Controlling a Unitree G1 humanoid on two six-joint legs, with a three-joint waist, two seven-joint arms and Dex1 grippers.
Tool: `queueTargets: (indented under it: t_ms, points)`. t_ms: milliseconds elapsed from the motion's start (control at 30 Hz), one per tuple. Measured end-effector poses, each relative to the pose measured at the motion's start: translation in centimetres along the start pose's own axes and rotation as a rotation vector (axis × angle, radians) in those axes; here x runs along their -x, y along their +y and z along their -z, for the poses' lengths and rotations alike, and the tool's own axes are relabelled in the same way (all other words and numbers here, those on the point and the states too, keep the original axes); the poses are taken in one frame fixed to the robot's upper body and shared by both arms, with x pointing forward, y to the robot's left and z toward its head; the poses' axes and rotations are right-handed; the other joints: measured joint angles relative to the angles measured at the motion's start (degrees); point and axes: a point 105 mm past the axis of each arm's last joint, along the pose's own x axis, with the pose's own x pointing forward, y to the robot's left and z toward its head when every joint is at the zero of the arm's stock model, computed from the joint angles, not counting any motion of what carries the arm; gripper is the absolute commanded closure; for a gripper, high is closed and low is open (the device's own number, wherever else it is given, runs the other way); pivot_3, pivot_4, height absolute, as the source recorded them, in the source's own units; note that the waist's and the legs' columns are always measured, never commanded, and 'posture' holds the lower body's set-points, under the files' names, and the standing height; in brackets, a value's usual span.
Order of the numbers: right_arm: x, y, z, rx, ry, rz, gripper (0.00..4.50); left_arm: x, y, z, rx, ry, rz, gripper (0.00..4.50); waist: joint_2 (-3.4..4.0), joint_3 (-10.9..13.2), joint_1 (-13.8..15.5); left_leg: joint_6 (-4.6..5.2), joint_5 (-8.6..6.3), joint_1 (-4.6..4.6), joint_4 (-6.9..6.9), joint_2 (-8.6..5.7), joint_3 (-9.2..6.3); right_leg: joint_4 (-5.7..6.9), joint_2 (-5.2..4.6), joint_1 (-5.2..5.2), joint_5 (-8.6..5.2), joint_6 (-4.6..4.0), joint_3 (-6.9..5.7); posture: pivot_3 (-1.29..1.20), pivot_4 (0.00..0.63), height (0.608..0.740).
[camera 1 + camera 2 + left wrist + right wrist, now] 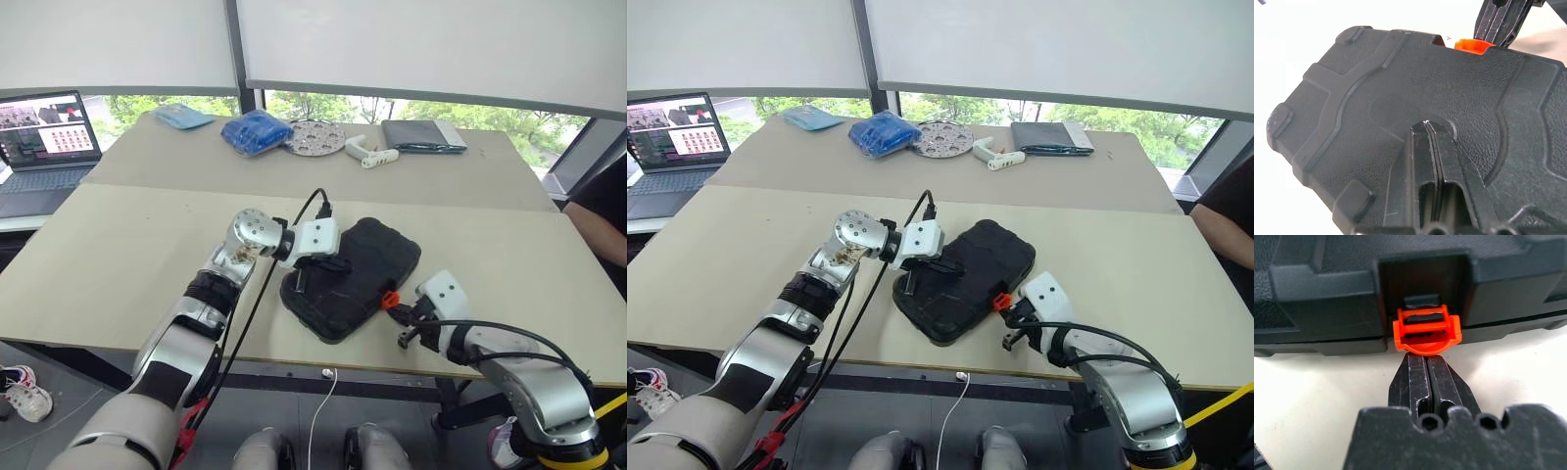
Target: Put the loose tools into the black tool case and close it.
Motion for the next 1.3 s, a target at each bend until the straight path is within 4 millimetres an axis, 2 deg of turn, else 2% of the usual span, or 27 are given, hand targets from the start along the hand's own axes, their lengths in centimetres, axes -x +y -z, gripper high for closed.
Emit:
queueTargets:
  t_ms: [167, 400, 667, 767, 833, 900, 1033, 1133, 1300]
  points:
    - [0.5, 0.0, -0.2, 0.014, -0.006, 0.006, 4.5, -0.1, 0.0, 0.1, 0.002, -0.002, 0.003, 4.45, 0.1, -0.14, 0.0, 0.02, -0.01, 0.0, 0.0, 0.0, 0.0, -0.02, 0.0, 0.0, -0.01, 0.01, 0.0, 0.0, 0.15, 0.718]
    - [0.1, 0.1, -0.4, -0.001, -0.019, 0.014, 4.5, -0.2, 0.0, 0.1, -0.028, 0.006, 0.009, 4.45, 0.17, -0.21, -0.28, 0.07, -0.04, 0.02, 0.0, 0.0, 0.0, 0.0, 0.01, 0.0, 0.01, 0.05, 0.03, 0.0, 0.15, 0.718]
    - [-0.4, -0.4, -1.3, 0.091, -0.003, 0.032, 4.5, -0.2, -0.2, 0.3, -0.044, 0.012, 0.015, 4.45, 0.28, -0.28, -1.35, 0.35, -0.2, 0.06, -0.02, 0.03, -0.01, 0.04, 0.03, -0.01, 0.02, 0.05, 0.05, 0.0, 0.15, 0.718]
    - [0.0, -1.3, -2.2, 0.129, -0.019, 0.067, 4.5, -0.2, -0.2, 0.4, -0.046, 0.012, 0.016, 4.45, 0.32, -0.39, -1.4, 0.34, -0.2, 0.09, -0.06, 0.04, -0.02, 0.03, 0.03, 0.0, 0.02, 0.05, 0.05, 0.0, 0.15, 0.718]
    - [0.1, -1.1, -3.9, 0.169, -0.079, 0.064, 4.5, -0.4, -0.4, 0.4, -0.045, 0.013, 0.023, 4.45, 0.45, -0.56, -1.34, 0.34, -0.2, 0.11, -0.13, 0.04, -0.02, 0.0, 0.03, 0.0, 0.01, 0.04, 0.04, 0.0, 0.15, 0.718]
    - [0.1, -0.8, -4.4, 0.177, -0.108, 0.054, 4.5, -0.7, -0.5, 0.4, -0.044, 0.011, 0.03, 4.45, 0.37, -0.75, -1.23, 0.34, -0.21, 0.11, -0.18, 0.04, -0.02, -0.03, 0.04, 0.01, -0.05, -0.01, 0.01, 0.0, 0.15, 0.718]
    - [-0.3, -0.2, -4.2, 0.161, -0.11, 0.035, 4.5, -0.8, -0.6, 0.4, -0.04, 0.009, 0.032, 4.45, 0.32, -0.94, -1.22, 0.04, -0.04, 0.1, -0.19, 0.03, 0.0, -0.07, 0.01, 0.03, -0.09, 0.02, 0.01, 0.0, 0.15, 0.718]
    - [-0.3, -0.6, -3.9, 0.16, -0.1, 0.051, 4.5, -0.8, -0.5, 0.5, -0.036, 0.012, 0.027, 4.45, 0.26, -1.0, -1.21, 0.21, -0.14, 0.1, -0.19, 0.03, -0.01, -0.11, -0.01, 0.05, -0.09, 0.04, -0.01, 0.0, 0.15, 0.718]
    - [2.0, -2.9, -3.0, 0.168, -0.061, 0.135, 4.5, -0.7, -0.4, 0.6, -0.035, 0.014, 0.025, 4.45, 0.23, -1.12, -1.09, 0.44, -0.27, 0.1, -0.21, 0.03, -0.02, -0.12, -0.05, 0.06, -0.09, 0.04, -0.03, 0.0, 0.15, 0.718]
